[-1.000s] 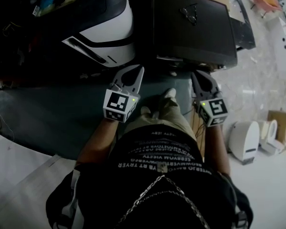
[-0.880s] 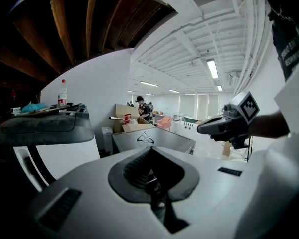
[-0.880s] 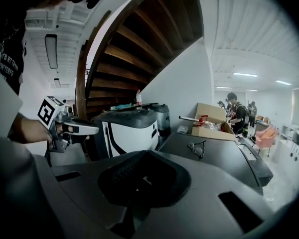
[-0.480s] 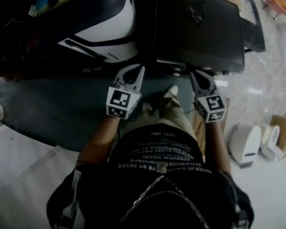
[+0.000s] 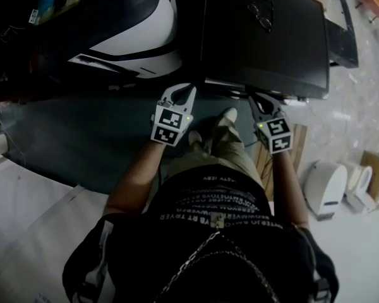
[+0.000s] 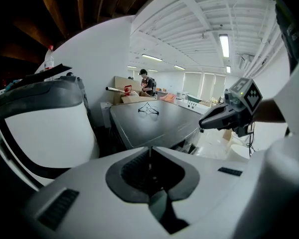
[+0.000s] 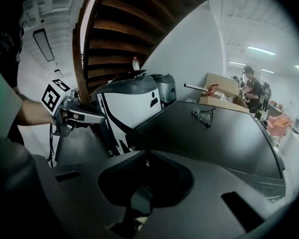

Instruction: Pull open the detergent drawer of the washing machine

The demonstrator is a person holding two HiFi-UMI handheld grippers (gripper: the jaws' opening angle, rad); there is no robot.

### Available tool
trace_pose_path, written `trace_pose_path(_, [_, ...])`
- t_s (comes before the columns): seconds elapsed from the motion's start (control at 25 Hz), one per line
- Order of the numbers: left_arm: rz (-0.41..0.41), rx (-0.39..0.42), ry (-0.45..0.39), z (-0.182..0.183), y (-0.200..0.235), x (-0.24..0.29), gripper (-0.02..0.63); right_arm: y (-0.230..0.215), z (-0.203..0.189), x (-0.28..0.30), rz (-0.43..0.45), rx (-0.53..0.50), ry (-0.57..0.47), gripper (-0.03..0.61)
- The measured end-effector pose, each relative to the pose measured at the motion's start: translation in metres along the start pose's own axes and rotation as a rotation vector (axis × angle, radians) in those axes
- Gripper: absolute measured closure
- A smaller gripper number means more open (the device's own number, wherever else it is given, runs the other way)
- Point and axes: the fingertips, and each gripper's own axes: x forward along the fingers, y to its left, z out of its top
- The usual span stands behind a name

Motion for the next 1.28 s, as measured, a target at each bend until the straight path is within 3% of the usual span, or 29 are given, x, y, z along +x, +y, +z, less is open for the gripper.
trace_pose_path(0.24, [-0.04,0.001,0.111,-0.031,-0.005,0.037,0.599,-0.014,-0.031,0.025,0.027,0.011,0.086,0.575])
trace_pose_path(0.48, [-0.082,-0.025,0.191,-0.052,-0.008,0.064,0.519,-0.024,-0.052,0.044,0.046,0.011,0.149,0.574])
trace_pose_path(0.72, [-0.118,-0.019,0.22,-0.058,-0.012,0.081,0.487,-0.025,-0.067,0.059,0.089,0.012,0.204,0.489])
trace_pose_path(1.12, [-0.109,-0.028,0.218,-0.062,-0.007,0.088,0.48,-0.019,-0.081,0.081,0.126,-0.01,0.256,0.485])
trace_pose_path(1.28, [-0.143,-0.043,0.236,-0.063,-0.009,0.086,0.48,-0.02,-0.082,0.081,0.12,0.019,0.258,0.485])
